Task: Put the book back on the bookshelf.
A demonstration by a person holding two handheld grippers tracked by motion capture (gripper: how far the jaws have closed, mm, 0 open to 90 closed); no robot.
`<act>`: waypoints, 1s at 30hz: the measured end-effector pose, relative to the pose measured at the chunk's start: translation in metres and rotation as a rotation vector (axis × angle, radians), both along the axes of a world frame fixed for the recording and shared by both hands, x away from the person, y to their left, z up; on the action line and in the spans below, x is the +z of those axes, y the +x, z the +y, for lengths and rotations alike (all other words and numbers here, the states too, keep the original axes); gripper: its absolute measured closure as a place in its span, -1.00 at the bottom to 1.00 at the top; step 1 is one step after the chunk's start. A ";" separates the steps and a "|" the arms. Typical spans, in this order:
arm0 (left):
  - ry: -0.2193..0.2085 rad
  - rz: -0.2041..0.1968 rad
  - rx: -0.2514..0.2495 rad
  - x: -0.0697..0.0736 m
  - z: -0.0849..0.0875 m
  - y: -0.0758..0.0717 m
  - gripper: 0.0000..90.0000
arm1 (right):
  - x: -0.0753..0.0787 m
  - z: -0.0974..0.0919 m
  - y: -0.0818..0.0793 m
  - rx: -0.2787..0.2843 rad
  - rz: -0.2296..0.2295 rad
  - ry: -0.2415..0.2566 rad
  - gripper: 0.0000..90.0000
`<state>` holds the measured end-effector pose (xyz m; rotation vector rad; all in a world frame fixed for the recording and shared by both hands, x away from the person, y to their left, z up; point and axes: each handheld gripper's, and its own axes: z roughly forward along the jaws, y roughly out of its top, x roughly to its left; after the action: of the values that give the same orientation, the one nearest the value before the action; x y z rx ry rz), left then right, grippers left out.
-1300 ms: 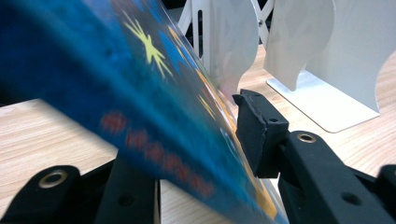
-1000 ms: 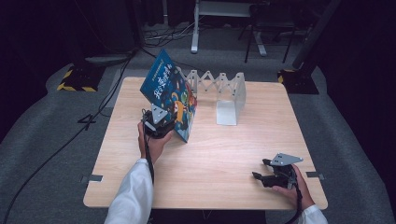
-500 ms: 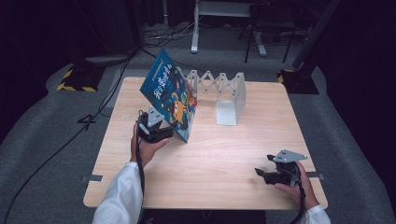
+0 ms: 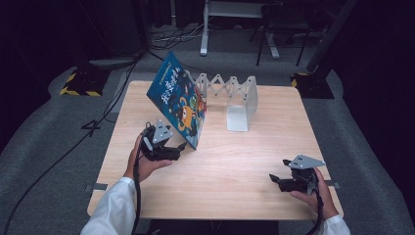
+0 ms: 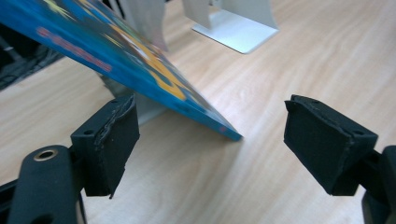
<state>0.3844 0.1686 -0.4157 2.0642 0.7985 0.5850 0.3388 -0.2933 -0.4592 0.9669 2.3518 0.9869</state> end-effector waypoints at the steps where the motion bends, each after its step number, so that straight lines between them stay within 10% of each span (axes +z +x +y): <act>1: 0.000 0.000 0.000 0.000 0.000 0.000 -0.61 | 0.000 0.000 0.000 0.000 0.000 0.000 -0.50; 13: 0.162 0.031 -0.071 -0.023 0.003 -0.027 -0.59 | 0.002 -0.006 -0.006 -0.011 -0.008 -0.034 -0.52; 30: 0.273 0.086 -0.048 -0.047 0.041 -0.060 -0.63 | -0.006 -0.035 -0.017 -0.072 -0.037 -0.083 -0.52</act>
<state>0.3248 0.2097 -0.4625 2.3651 0.7488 0.6098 0.3215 -0.3280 -0.4652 0.9849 2.2916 0.8653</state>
